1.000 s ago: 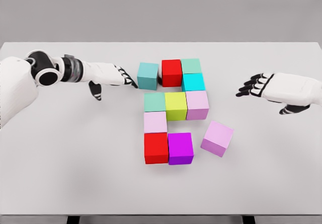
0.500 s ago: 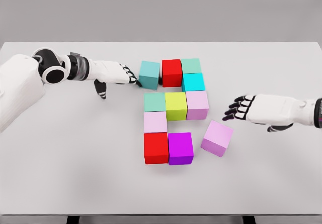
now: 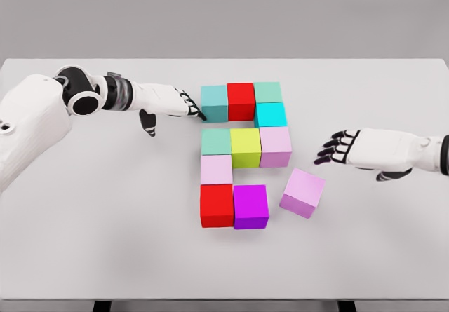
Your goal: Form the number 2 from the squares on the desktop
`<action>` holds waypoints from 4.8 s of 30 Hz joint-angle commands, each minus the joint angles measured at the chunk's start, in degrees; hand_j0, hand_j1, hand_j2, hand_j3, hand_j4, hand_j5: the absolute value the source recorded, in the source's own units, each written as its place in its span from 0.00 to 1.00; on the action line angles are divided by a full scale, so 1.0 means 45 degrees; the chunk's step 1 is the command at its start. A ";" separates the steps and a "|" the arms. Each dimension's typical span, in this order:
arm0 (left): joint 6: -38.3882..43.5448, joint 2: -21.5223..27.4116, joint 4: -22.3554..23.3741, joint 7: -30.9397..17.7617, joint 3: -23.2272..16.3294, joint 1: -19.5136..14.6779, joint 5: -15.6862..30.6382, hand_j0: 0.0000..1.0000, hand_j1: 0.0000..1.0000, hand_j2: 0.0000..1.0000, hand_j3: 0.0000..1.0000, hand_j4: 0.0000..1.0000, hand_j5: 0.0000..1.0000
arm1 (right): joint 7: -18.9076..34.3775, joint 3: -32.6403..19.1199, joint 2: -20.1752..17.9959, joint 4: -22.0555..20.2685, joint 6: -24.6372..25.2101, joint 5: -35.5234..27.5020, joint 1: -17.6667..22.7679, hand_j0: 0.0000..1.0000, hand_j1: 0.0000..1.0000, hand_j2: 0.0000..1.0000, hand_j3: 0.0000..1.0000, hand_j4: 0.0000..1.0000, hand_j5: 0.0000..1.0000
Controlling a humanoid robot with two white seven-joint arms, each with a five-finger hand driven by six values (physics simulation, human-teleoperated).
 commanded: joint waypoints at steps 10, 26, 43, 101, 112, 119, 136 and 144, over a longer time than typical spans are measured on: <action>-0.0507 0.1372 -0.0415 0.0005 0.0872 0.0058 0.0213 1.00 1.00 1.00 1.00 1.00 1.00 | -0.0004 0.0433 0.0274 0.0962 0.0028 0.0955 -0.0039 1.00 1.00 1.00 1.00 1.00 1.00; -0.0507 0.3384 -0.0708 0.0005 0.5208 0.1172 0.1698 1.00 1.00 1.00 1.00 1.00 1.00 | -0.0004 0.1215 0.0215 -0.0620 0.0028 0.0897 -0.0020 1.00 1.00 1.00 1.00 1.00 1.00; -0.0507 0.3404 -0.0708 0.0005 0.5248 0.1309 0.1717 1.00 1.00 1.00 1.00 1.00 1.00 | -0.0004 0.1196 0.0391 -0.0562 0.0028 0.0643 -0.0508 1.00 1.00 1.00 1.00 1.00 1.00; -0.0507 0.3443 -0.0689 0.0005 0.5580 0.1406 0.1717 1.00 1.00 1.00 1.00 1.00 1.00 | -0.0004 0.0903 -0.1288 -0.0698 0.0028 -0.0744 0.0097 1.00 1.00 1.00 1.00 1.00 1.00; -0.0507 0.3443 -0.0689 0.0005 0.5580 0.1406 0.1717 1.00 1.00 1.00 1.00 1.00 1.00 | -0.0004 0.1683 -0.1210 -0.0718 0.0028 -0.0822 0.0371 1.00 1.00 1.00 1.00 1.00 1.00; -0.0507 0.3443 -0.0689 0.0005 0.5580 0.1406 0.1717 1.00 1.00 1.00 1.00 1.00 1.00 | -0.0004 0.1938 -0.0976 -0.0718 0.0028 -0.0841 0.0332 1.00 1.00 1.00 1.00 1.00 1.00; -0.0507 0.3424 -0.0708 0.0005 0.5599 0.1406 0.1717 1.00 1.00 1.00 1.00 1.00 1.00 | -0.0004 0.1957 -0.0624 -0.0718 0.0028 -0.1076 0.0137 1.00 1.00 1.00 1.00 1.00 1.00; -0.0507 0.3384 -0.0708 0.0005 0.5697 0.1504 0.1717 1.00 1.00 1.00 1.00 1.00 1.00 | -0.0004 0.1938 -0.0585 -0.0718 0.0028 -0.1252 0.0000 1.00 1.00 1.00 1.00 1.00 1.00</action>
